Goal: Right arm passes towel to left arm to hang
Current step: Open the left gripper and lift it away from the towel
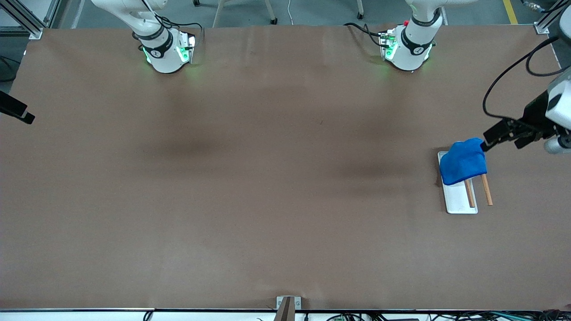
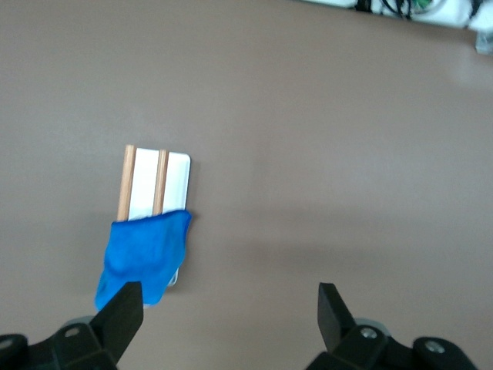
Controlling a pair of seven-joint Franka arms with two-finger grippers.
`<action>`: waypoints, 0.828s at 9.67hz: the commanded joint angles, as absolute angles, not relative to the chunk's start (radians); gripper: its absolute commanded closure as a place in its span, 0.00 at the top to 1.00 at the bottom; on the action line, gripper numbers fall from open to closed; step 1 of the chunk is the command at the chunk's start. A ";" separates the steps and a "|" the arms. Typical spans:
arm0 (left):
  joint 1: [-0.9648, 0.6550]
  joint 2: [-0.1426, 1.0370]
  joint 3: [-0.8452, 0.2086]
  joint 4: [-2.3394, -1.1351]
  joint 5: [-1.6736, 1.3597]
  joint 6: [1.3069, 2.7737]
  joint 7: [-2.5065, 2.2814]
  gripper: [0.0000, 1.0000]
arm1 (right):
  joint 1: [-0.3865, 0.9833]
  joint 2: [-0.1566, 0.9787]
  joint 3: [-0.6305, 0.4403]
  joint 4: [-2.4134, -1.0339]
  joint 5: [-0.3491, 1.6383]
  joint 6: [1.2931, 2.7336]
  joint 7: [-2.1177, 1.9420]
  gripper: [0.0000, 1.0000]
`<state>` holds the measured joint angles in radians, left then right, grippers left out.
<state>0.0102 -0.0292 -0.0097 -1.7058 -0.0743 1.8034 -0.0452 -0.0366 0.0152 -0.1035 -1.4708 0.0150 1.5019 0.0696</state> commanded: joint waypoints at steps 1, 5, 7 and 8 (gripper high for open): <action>-0.012 -0.086 -0.009 -1.710 0.012 1.738 0.027 1.00 | -0.049 -0.011 -0.092 -1.491 -0.003 1.508 0.060 1.00; -0.023 -0.083 -0.009 -1.585 0.000 1.565 0.087 1.00 | -0.052 -0.009 -0.092 -1.491 0.000 1.511 0.058 1.00; -0.032 -0.083 -0.014 -1.583 0.002 1.557 0.087 1.00 | -0.052 -0.011 -0.092 -1.491 0.000 1.506 0.058 1.00; -0.044 -0.083 -0.023 -1.577 -0.002 1.557 0.078 1.00 | -0.052 -0.009 -0.092 -1.491 0.000 1.506 0.058 1.00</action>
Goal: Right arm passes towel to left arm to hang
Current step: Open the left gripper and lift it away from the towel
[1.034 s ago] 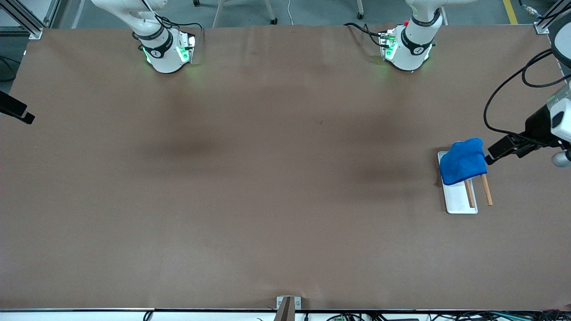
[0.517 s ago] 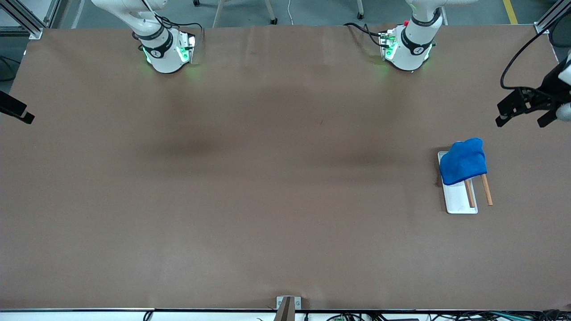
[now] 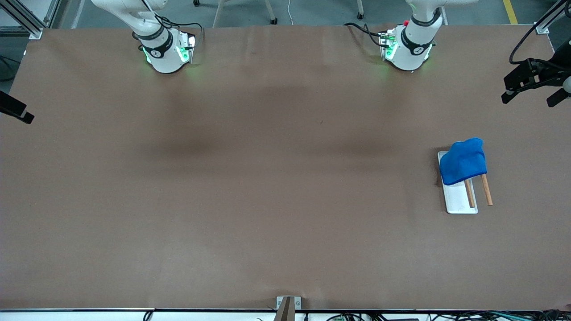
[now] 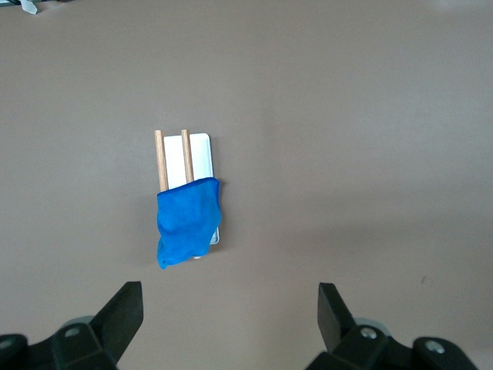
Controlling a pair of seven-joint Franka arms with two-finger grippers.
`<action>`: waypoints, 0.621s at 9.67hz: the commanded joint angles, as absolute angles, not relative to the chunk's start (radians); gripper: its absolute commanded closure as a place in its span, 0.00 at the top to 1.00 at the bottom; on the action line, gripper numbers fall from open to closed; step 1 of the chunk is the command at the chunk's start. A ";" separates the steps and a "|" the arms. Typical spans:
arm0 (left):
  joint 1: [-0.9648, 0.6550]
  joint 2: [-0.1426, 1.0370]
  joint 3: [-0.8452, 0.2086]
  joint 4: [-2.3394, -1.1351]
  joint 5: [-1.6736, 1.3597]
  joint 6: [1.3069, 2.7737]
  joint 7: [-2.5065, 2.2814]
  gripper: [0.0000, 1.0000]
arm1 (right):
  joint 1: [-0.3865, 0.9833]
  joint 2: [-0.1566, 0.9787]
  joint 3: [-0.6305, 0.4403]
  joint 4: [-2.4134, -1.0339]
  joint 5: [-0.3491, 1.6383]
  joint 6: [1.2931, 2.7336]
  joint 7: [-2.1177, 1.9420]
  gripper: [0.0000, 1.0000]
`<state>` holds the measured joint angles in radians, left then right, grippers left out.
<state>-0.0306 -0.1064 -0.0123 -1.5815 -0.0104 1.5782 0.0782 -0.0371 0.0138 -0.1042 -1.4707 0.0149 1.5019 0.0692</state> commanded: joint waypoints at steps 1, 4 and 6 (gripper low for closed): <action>-0.044 -0.087 -0.028 -1.580 -0.003 1.551 0.077 1.00 | -0.052 -0.011 -0.092 -1.491 0.000 1.506 0.058 1.00; -0.045 -0.090 -0.028 -1.578 -0.002 1.552 0.075 1.00 | -0.054 -0.009 -0.092 -1.491 0.000 1.505 0.058 1.00; -0.035 -0.092 -0.025 -1.578 -0.002 1.551 0.086 1.00 | -0.055 -0.009 -0.092 -1.491 0.000 1.506 0.058 1.00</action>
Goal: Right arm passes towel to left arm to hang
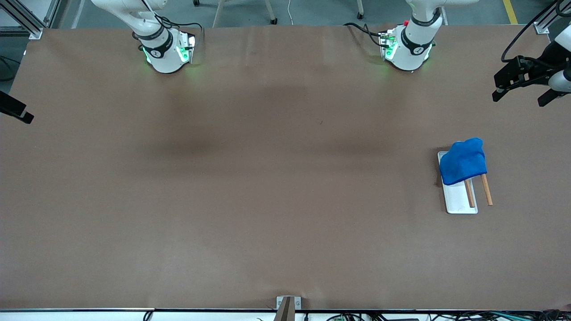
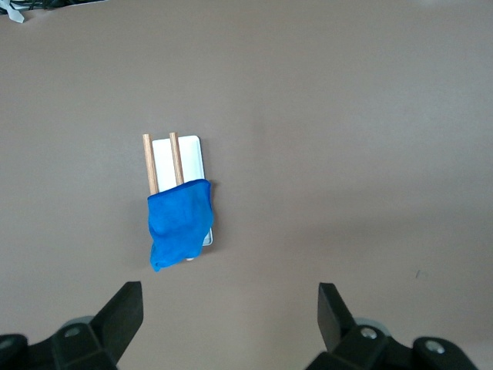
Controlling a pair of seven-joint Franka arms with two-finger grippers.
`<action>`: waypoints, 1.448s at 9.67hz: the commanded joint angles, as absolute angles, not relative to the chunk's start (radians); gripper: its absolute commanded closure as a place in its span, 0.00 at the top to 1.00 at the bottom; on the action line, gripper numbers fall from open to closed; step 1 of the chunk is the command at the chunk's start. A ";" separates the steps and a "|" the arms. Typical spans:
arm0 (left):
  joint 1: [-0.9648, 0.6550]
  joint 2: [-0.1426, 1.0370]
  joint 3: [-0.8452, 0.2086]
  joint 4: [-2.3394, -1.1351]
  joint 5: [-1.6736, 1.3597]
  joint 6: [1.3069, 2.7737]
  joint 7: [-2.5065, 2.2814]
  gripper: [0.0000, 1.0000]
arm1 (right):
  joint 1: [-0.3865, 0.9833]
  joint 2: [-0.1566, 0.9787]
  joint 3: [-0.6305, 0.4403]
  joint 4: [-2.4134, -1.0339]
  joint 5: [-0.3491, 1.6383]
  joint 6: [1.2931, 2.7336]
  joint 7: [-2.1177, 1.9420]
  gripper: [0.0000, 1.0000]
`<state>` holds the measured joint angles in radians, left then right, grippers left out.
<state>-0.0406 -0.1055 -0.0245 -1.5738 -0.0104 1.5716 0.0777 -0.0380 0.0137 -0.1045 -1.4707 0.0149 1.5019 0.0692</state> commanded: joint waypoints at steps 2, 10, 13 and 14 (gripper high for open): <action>-0.034 -0.092 -0.017 -1.578 -0.002 1.552 0.089 1.00 | -0.055 -0.009 -0.092 -1.491 0.000 1.506 0.058 1.00; -0.022 -0.058 -0.017 -1.543 0.000 1.551 0.083 1.00 | -0.055 -0.009 -0.092 -1.491 0.000 1.508 0.058 1.00; -0.035 -0.015 -0.015 -1.500 0.000 1.534 0.081 1.00 | -0.055 -0.009 -0.092 -1.490 -0.002 1.509 0.058 1.00; -0.040 -0.015 -0.015 -1.508 0.000 1.532 0.074 1.00 | -0.055 -0.009 -0.092 -1.489 -0.002 1.511 0.058 1.00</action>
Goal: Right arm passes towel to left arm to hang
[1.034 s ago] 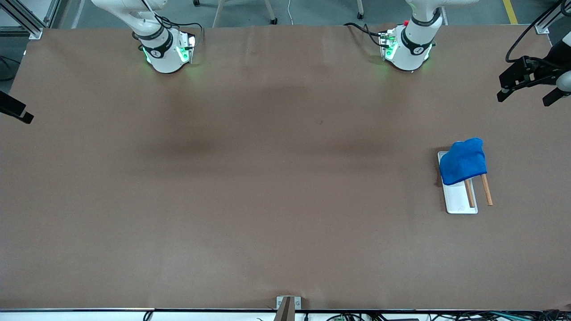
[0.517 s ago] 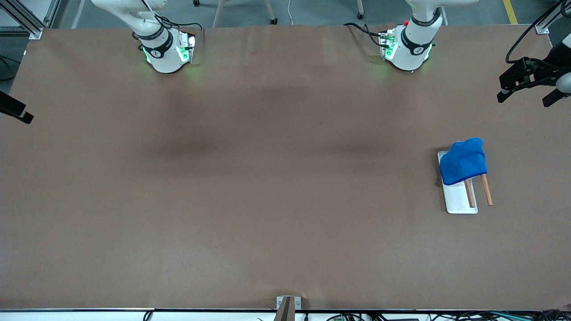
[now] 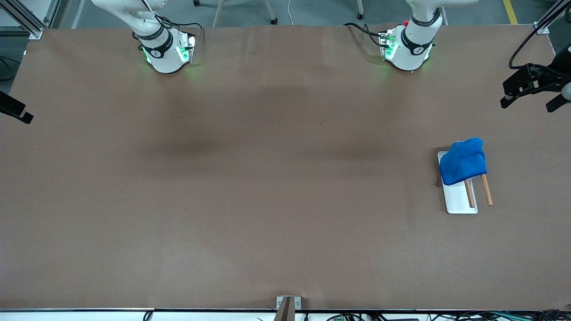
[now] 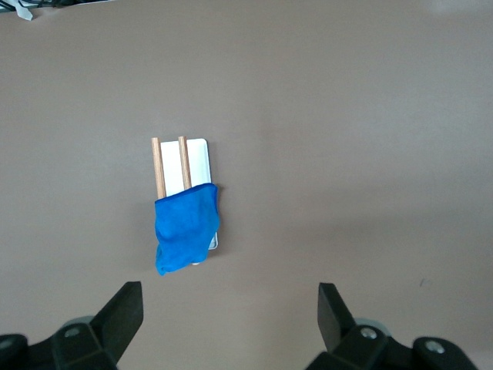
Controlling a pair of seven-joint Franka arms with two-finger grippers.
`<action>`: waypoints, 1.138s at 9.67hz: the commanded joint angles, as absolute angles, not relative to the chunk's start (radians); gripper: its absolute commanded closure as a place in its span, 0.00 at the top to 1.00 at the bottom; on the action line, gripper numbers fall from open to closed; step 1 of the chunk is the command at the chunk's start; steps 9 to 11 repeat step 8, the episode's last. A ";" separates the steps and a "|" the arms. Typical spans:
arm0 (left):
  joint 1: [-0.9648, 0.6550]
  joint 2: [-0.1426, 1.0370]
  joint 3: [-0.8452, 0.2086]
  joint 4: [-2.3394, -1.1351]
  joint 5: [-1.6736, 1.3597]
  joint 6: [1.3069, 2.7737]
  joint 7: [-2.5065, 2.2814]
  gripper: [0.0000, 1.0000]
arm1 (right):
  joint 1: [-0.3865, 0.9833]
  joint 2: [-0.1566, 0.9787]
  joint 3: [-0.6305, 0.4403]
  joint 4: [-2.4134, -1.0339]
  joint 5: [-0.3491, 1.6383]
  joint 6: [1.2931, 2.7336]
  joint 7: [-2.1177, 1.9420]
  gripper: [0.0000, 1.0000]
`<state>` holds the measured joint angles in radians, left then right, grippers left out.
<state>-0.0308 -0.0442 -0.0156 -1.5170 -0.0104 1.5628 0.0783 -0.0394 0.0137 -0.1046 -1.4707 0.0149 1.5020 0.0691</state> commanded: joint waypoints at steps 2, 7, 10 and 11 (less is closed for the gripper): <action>-0.040 -0.026 -0.015 -1.535 -0.002 1.523 0.048 1.00 | -0.054 -0.009 -0.092 -1.489 -0.002 1.508 0.058 1.00; -0.044 -0.029 0.005 -1.552 -0.032 1.531 0.067 1.00 | -0.055 -0.009 -0.092 -1.489 -0.002 1.506 0.058 1.00; -0.044 -0.028 0.006 -1.551 -0.032 1.532 0.069 1.00 | -0.055 -0.009 -0.092 -1.489 -0.002 1.506 0.058 1.00; -0.044 -0.028 0.006 -1.551 -0.032 1.532 0.069 1.00 | -0.055 -0.009 -0.092 -1.489 -0.002 1.506 0.058 1.00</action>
